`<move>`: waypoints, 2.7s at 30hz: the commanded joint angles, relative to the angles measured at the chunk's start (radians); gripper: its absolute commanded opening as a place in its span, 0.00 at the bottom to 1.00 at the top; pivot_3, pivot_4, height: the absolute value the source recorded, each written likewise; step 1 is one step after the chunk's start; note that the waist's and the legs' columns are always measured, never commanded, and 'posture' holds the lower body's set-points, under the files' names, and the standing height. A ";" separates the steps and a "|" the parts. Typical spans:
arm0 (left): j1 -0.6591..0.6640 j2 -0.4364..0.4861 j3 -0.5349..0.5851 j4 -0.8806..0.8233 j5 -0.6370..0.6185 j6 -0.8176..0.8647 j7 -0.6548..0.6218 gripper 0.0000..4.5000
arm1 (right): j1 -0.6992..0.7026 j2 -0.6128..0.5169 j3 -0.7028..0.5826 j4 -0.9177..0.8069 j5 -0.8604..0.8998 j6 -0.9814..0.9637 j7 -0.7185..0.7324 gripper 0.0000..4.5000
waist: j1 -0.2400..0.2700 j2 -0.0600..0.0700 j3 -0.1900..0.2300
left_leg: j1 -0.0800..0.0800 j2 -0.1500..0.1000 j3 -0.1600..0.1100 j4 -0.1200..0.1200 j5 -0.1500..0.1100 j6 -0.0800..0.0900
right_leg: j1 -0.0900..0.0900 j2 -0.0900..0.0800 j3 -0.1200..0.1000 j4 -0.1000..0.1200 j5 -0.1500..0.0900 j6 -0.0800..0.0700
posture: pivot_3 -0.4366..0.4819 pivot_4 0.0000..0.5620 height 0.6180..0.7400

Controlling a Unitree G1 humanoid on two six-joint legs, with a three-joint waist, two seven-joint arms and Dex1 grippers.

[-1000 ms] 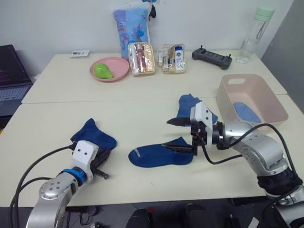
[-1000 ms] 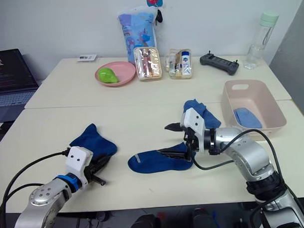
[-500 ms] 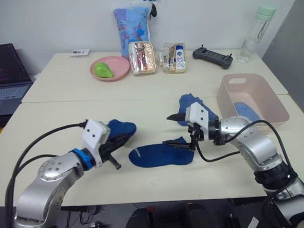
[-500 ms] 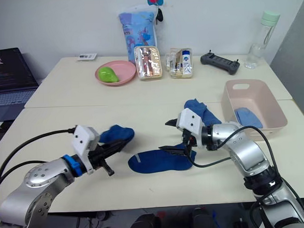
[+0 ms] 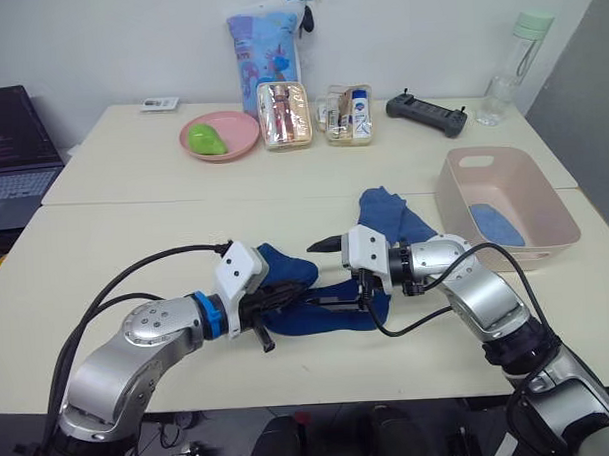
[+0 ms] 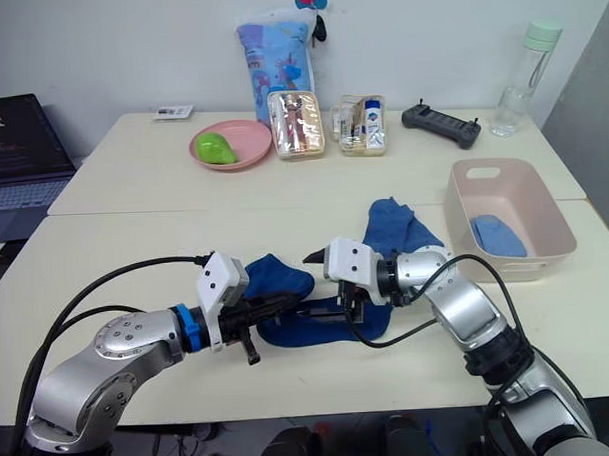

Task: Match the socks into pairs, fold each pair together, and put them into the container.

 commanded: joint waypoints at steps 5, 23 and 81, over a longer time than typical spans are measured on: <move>0.003 0.090 0.029 -0.058 -0.011 -0.030 -0.073 0.00 | -0.026 -0.012 0.007 0.084 -0.066 -0.115 0.038 1.00 | 0.000 0.000 0.000 | 0.000 0.000 0.000 0.000 0.000 0.000 | 0.000 0.000 0.000 0.000 0.000 0.000 | 0.48 0.27 1.00; -0.027 0.115 0.020 -0.017 0.024 -0.059 -0.099 0.00 | -0.025 0.012 -0.027 0.034 -0.012 -0.101 0.091 0.55 | 0.000 0.000 0.001 | 0.000 0.000 0.000 0.000 0.000 0.000 | 0.000 0.000 0.000 0.000 0.000 0.000 | 0.48 0.27 1.00; -0.252 -0.006 0.020 0.804 0.299 -0.451 -0.239 0.01 | 0.058 -0.036 -0.100 0.000 -0.004 -0.062 0.045 0.00 | 0.003 -0.001 0.002 | -0.013 -0.002 0.000 0.004 0.001 -0.001 | -0.016 -0.002 0.000 0.008 0.001 0.000 | 0.48 0.27 1.00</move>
